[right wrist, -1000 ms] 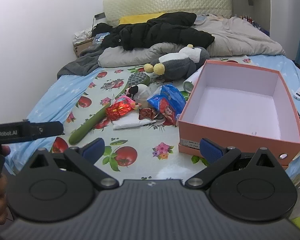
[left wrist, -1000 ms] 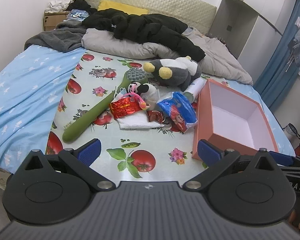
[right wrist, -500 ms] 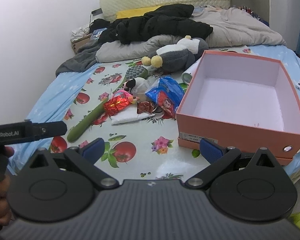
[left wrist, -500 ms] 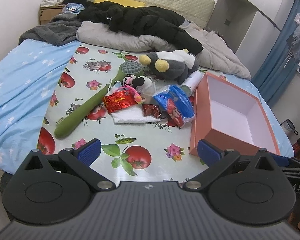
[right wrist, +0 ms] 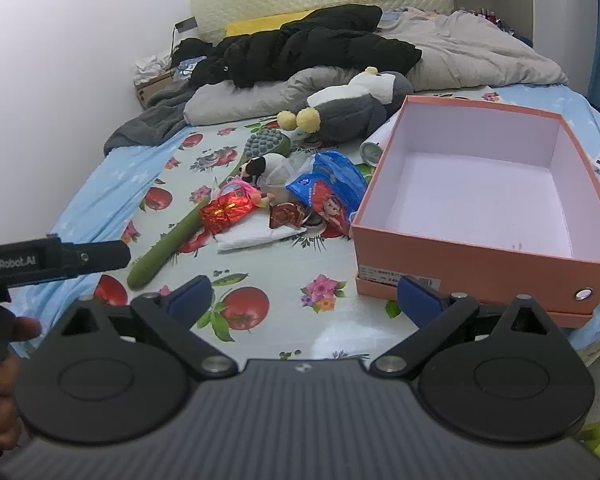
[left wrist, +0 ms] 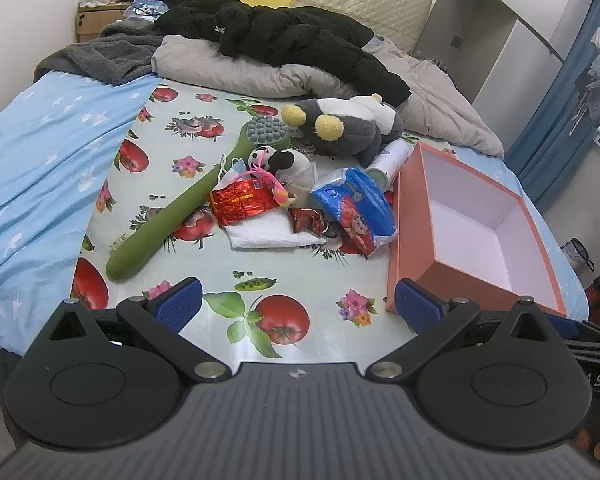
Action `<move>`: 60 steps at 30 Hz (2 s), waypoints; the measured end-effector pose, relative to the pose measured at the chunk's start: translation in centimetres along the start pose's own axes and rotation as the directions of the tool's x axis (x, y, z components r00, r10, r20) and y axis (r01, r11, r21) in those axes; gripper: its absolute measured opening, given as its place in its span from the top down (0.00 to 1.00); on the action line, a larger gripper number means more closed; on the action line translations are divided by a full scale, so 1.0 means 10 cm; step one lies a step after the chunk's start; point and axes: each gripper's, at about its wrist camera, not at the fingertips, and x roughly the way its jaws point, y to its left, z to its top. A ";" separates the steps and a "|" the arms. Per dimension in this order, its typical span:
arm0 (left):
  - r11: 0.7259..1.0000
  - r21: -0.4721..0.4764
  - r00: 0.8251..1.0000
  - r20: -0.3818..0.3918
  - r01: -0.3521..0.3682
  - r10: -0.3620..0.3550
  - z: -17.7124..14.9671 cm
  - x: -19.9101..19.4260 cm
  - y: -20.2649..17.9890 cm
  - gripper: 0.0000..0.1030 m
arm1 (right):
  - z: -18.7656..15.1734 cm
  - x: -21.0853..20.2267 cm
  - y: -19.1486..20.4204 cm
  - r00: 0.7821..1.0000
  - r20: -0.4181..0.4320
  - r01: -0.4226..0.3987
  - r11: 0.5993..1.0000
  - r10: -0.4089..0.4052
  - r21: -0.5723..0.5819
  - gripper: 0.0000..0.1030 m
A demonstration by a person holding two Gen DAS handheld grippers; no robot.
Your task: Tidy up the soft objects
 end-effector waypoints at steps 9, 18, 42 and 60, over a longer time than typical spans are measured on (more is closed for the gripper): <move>1.000 0.006 1.000 0.001 -0.001 0.001 0.01 0.06 0.02 0.00 | -0.01 0.05 0.00 1.000 -0.014 -0.006 1.000 0.006 0.005 0.07; 0.999 0.014 0.999 -0.007 0.033 -0.033 0.00 0.17 0.09 0.00 | -0.05 0.12 0.04 1.000 -0.013 0.005 1.000 -0.004 0.016 0.12; 0.999 -0.034 0.999 -0.026 0.019 -0.020 0.04 0.69 0.42 0.01 | -0.04 0.59 0.14 0.998 -0.050 -0.043 0.999 0.044 0.009 0.12; 0.992 0.102 0.993 -0.073 -0.080 0.088 0.44 1.82 0.74 0.01 | 0.40 1.70 0.31 0.990 -0.123 -0.074 0.997 0.072 -0.018 0.32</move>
